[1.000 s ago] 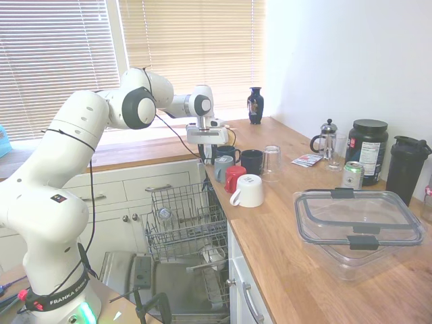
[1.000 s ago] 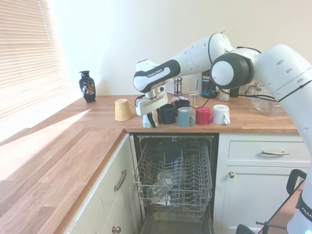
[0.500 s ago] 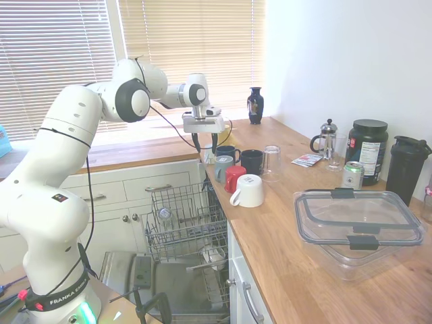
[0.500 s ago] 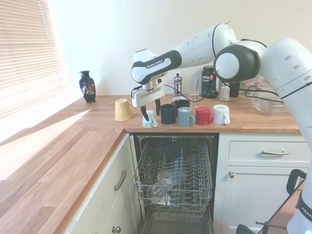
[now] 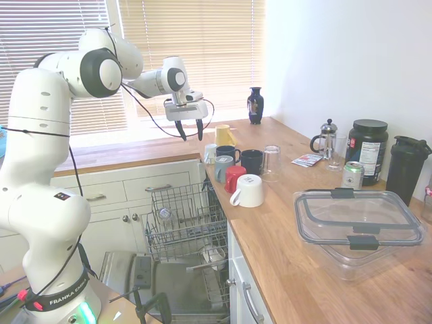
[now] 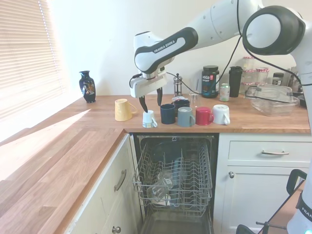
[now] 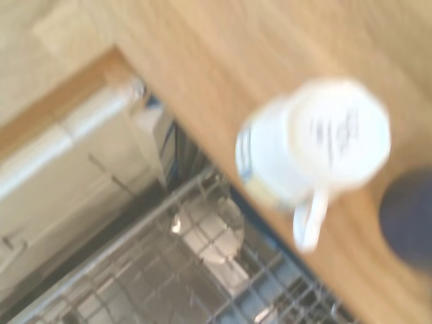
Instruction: Unload a mug from dishwasher
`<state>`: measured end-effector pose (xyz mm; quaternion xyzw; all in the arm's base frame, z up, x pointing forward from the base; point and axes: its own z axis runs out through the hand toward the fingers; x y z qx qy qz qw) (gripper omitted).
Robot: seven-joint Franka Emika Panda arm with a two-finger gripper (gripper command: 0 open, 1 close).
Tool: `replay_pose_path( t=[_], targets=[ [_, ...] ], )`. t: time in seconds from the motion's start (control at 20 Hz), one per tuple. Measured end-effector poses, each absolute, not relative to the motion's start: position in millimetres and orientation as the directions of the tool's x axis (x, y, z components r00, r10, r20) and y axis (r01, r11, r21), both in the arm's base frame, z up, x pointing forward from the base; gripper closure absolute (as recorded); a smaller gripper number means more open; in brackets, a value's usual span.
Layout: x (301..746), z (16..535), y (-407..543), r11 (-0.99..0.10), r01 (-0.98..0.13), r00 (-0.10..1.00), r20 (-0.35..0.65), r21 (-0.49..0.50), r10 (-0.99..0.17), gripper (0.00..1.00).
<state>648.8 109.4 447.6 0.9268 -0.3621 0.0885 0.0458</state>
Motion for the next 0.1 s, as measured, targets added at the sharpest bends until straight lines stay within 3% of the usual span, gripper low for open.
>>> replay_pose_path(
  t=[0.1],
  targets=[
    [632.4,431.7,107.7,-0.721,-0.692,0.711,0.187,0.022,-0.677,0.0]
  ],
)
